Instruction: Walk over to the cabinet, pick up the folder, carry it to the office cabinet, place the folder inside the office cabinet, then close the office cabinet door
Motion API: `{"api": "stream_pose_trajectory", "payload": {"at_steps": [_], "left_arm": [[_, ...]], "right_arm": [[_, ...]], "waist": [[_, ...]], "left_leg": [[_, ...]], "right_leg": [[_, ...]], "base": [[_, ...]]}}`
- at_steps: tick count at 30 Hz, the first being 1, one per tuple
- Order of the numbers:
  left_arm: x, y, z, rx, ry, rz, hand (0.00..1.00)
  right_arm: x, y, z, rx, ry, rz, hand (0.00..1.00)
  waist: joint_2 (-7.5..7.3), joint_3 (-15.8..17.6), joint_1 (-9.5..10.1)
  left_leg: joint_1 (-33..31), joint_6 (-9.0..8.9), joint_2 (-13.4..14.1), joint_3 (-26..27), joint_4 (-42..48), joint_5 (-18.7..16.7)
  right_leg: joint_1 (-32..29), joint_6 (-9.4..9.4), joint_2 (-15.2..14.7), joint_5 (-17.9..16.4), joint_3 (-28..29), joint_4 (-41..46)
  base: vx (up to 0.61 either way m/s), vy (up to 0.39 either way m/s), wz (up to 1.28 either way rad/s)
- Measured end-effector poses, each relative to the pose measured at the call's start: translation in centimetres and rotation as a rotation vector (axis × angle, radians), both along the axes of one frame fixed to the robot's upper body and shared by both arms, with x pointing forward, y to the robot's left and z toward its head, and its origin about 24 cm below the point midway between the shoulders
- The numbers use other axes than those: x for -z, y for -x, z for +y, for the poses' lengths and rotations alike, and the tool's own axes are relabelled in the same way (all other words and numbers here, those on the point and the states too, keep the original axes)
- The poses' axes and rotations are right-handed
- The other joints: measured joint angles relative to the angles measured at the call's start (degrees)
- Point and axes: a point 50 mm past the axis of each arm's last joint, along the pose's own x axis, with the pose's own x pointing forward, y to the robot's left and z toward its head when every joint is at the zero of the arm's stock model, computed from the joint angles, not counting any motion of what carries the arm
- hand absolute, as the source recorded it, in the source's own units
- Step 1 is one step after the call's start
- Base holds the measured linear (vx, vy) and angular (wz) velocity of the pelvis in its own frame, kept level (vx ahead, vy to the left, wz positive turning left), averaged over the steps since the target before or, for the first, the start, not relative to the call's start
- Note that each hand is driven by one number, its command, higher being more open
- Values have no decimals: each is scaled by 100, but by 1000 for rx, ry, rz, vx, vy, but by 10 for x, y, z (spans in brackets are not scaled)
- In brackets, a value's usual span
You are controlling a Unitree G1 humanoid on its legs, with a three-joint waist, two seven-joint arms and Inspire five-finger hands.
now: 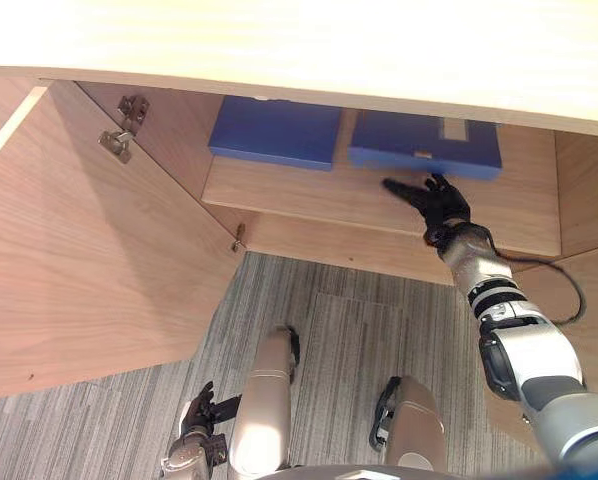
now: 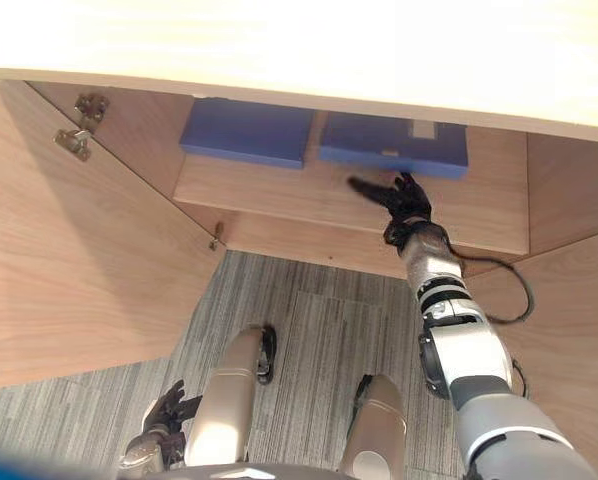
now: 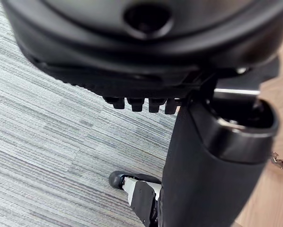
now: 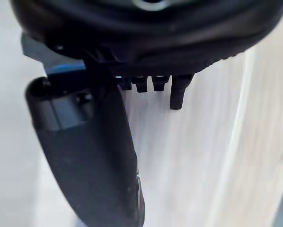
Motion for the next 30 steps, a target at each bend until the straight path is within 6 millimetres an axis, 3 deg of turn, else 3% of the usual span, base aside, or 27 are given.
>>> {"api": "stream_pose_trajectory", "payload": {"at_steps": [3, 8, 10, 23, 26, 30], "left_arm": [[-1, -1, -1, 3, -25, -6, 100], [-1, 0, 3, 8, -43, -5, 100], [-2, -1, 6, 12, -54, -4, 100], [-2, 3, 16, 54, -92, 34, 100], [-1, 5, 18, 65, -101, 50, 100], [-1, 12, 35, 62, -140, 81, 100]], "right_arm": [[6, 3, 11, -73, 386, 9, 100], [26, 13, 24, -183, 635, 43, 100], [45, 21, 36, -267, 733, 83, 100], [75, 42, 56, -478, 880, 168, 100], [82, 50, 64, -558, 884, 192, 100], [105, 71, 84, -750, 904, 246, 100]], "waist": [[-33, -1, 12], [-163, 23, 2], [-225, 26, -12], [-557, -19, -42], [-579, -25, -68], [-633, -65, -42]], "left_leg": [[-1, 0, -20, 5, -17, 0], [33, 3, -69, 33, -52, 2], [65, 19, -76, 38, -118, 19], [727, 27, -51, 304, -1002, 308], [1080, -43, 32, 385, -1524, 534], [1673, -180, 444, 515, -2202, 806]], "right_leg": [[1, 5, -22, 2, -6, -13], [27, 30, -80, 21, 1, -37], [69, 39, -75, 79, -13, -133], [618, 29, 34, 639, 5, -1195], [940, -8, 198, 983, -4, -1837], [1683, -158, 822, 1806, 138, -3408]], "base": [[0, 2, 1], [-2, 2, 1], [-34, 24, -1], [-4, 17, -8], [31, -25, -21], [38, -39, -50]]}}
